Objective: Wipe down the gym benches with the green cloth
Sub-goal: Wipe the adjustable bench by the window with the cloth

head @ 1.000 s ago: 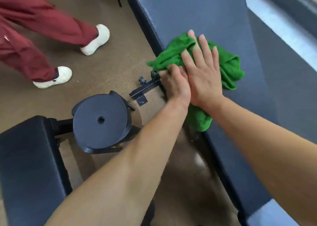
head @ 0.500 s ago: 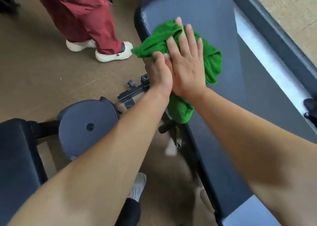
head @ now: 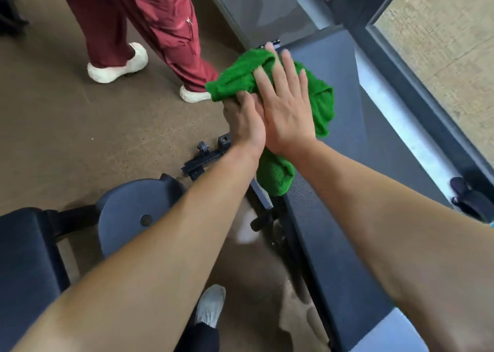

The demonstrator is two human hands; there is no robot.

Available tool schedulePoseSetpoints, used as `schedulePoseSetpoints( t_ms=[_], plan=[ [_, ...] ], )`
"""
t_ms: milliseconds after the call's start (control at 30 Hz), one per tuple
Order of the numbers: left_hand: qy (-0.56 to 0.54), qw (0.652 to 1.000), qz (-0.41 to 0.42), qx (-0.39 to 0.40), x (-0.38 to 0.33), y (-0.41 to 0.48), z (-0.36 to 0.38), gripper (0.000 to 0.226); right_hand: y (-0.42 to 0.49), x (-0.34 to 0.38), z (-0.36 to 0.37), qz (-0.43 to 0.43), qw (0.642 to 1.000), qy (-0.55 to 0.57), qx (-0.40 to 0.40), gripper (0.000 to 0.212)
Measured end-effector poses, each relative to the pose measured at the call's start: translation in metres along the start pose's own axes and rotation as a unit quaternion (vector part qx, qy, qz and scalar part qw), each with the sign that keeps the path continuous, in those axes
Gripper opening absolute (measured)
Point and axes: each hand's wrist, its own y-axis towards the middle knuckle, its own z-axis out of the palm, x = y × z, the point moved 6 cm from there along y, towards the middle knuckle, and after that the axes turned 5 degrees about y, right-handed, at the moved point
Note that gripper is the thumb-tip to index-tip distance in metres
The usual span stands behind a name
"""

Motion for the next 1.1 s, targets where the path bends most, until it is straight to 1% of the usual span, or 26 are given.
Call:
schedulePoseSetpoints(
  t_ms=[33, 67, 100, 133, 200, 267, 333, 400, 467, 500, 533, 567, 600, 633, 700, 833, 933, 1000, 1033, 1100],
  plan=[
    [0.025, 0.999, 0.029, -0.003, -0.01, 0.006, -0.001, 0.046, 0.01, 0.0, -0.003, -0.013, 1.0, -0.002, 0.004, 0.052],
    [0.074, 0.996, 0.058, -0.009, -0.019, 0.01, -0.002, 0.042, 0.018, -0.002, -0.005, -0.029, 1.0, -0.005, 0.007, 0.052],
    [0.144, 0.985, 0.089, -0.016, -0.029, 0.013, -0.003, 0.041, 0.023, -0.006, -0.008, -0.043, 0.999, -0.01, 0.01, 0.051],
    [0.218, 0.967, 0.128, -0.033, -0.041, 0.015, -0.004, 0.04, 0.029, -0.012, -0.011, -0.05, 0.999, -0.018, 0.011, 0.051],
    [0.356, 0.912, 0.197, -0.049, -0.068, 0.015, 0.004, 0.039, 0.04, -0.03, -0.017, -0.029, 0.999, -0.03, 0.013, 0.051],
    [0.475, 0.847, 0.239, -0.029, -0.092, 0.018, 0.025, 0.044, 0.048, -0.048, -0.021, 0.015, 1.0, -0.025, 0.007, 0.049],
    [0.556, 0.792, 0.253, -0.007, -0.109, 0.018, 0.049, 0.048, 0.052, -0.066, -0.023, 0.07, 0.998, 0.001, -0.007, 0.048],
    [0.606, 0.736, 0.3, 0.013, -0.116, 0.011, 0.073, 0.047, 0.047, -0.081, -0.022, 0.141, 0.989, 0.028, -0.021, 0.049],
    [0.637, 0.682, 0.358, 0.014, -0.107, 0.003, 0.083, 0.043, 0.032, -0.085, -0.016, 0.199, 0.979, 0.038, -0.036, 0.052],
    [0.643, 0.656, 0.396, -0.001, -0.098, 0.0, 0.08, 0.039, 0.02, -0.081, -0.011, 0.215, 0.975, 0.037, -0.045, 0.053],
    [0.634, 0.633, 0.442, -0.035, -0.091, -0.005, 0.071, 0.034, 0.005, -0.073, -0.006, 0.221, 0.973, 0.038, -0.058, 0.055],
    [0.616, 0.615, 0.487, -0.07, -0.081, -0.01, 0.058, 0.029, -0.012, -0.062, -0.001, 0.219, 0.972, 0.043, -0.074, 0.056],
    [0.59, 0.608, 0.523, -0.094, -0.068, -0.017, 0.046, 0.027, -0.031, -0.052, 0.005, 0.214, 0.971, 0.053, -0.091, 0.055],
    [0.569, 0.611, 0.543, -0.092, -0.049, -0.023, 0.035, 0.03, -0.05, -0.045, 0.011, 0.21, 0.97, 0.065, -0.105, 0.052],
    [0.564, 0.607, 0.557, -0.063, -0.004, -0.042, 0.022, 0.038, -0.088, -0.037, 0.026, 0.211, 0.967, 0.084, -0.118, 0.046],
    [0.61, 0.575, 0.545, 0.006, 0.075, -0.092, 0.026, 0.046, -0.18, -0.049, 0.056, 0.248, 0.955, 0.104, -0.123, 0.042],
    [0.658, 0.517, 0.544, 0.053, 0.14, -0.132, 0.049, 0.051, -0.262, -0.075, 0.075, 0.3, 0.936, 0.126, -0.133, 0.042],
    [0.668, 0.485, 0.555, 0.108, 0.187, -0.162, 0.071, 0.05, -0.317, -0.099, 0.085, 0.349, 0.915, 0.146, -0.138, 0.041],
    [0.662, 0.477, 0.561, 0.142, 0.209, -0.178, 0.084, 0.046, -0.344, -0.11, 0.088, 0.375, 0.902, 0.161, -0.14, 0.037],
    [0.634, 0.48, 0.571, 0.203, 0.251, -0.212, 0.11, 0.031, -0.404, -0.132, 0.087, 0.439, 0.863, 0.196, -0.155, 0.029]
  ],
)
